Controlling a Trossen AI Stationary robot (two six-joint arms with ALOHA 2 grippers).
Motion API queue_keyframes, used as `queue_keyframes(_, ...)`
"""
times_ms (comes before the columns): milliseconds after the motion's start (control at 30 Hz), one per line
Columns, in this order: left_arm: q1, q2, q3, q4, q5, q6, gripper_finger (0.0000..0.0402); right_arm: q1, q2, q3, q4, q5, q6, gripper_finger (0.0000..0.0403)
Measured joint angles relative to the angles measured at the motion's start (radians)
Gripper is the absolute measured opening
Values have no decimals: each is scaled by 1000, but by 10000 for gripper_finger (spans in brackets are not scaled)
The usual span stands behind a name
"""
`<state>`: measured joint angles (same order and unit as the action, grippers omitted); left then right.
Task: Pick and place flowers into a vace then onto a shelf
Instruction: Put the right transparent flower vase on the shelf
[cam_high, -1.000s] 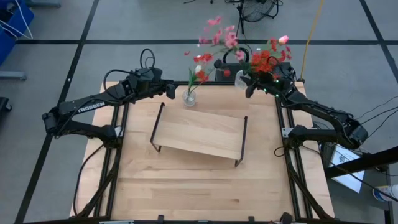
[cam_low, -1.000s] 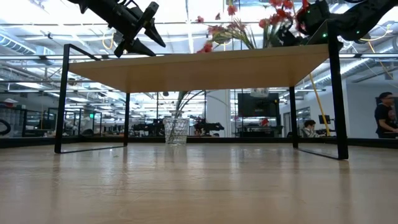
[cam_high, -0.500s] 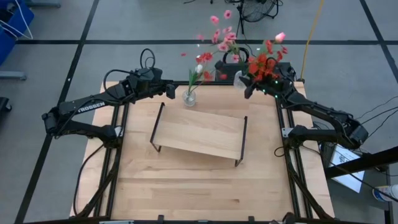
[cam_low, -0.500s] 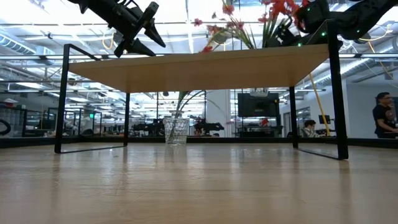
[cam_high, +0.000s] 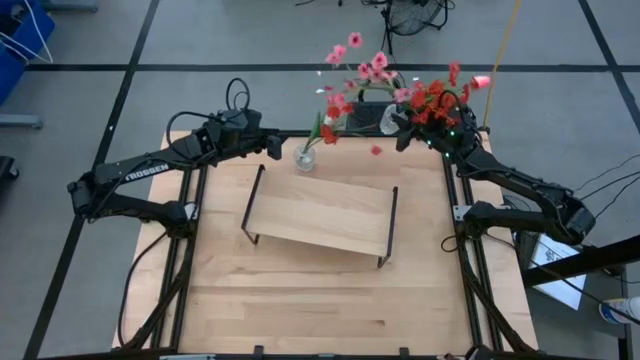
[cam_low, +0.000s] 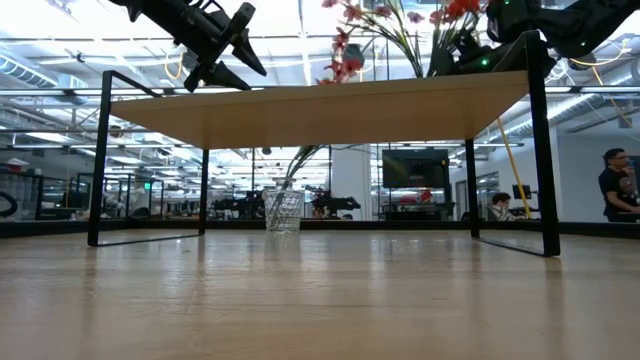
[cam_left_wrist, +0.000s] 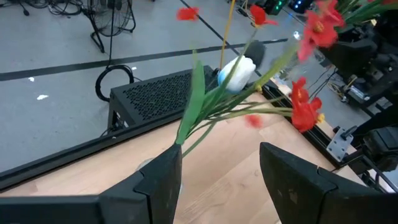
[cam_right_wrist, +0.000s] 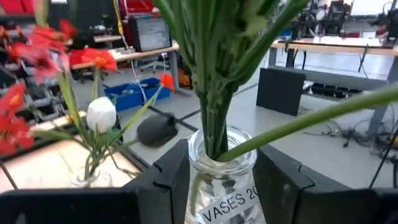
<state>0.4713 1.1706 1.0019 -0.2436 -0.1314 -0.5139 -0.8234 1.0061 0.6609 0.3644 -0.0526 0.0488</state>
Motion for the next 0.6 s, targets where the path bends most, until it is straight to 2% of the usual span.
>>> queue_keyframes(200, 0, 0, 0, 0, 0, 1, 218, 0, -15, 0, 71, -4, -14, 131)
queue_keyframes(600, 0, 0, 0, 0, 2, 7, 218, 0, -58, 0, 77, -4, -5, 131)
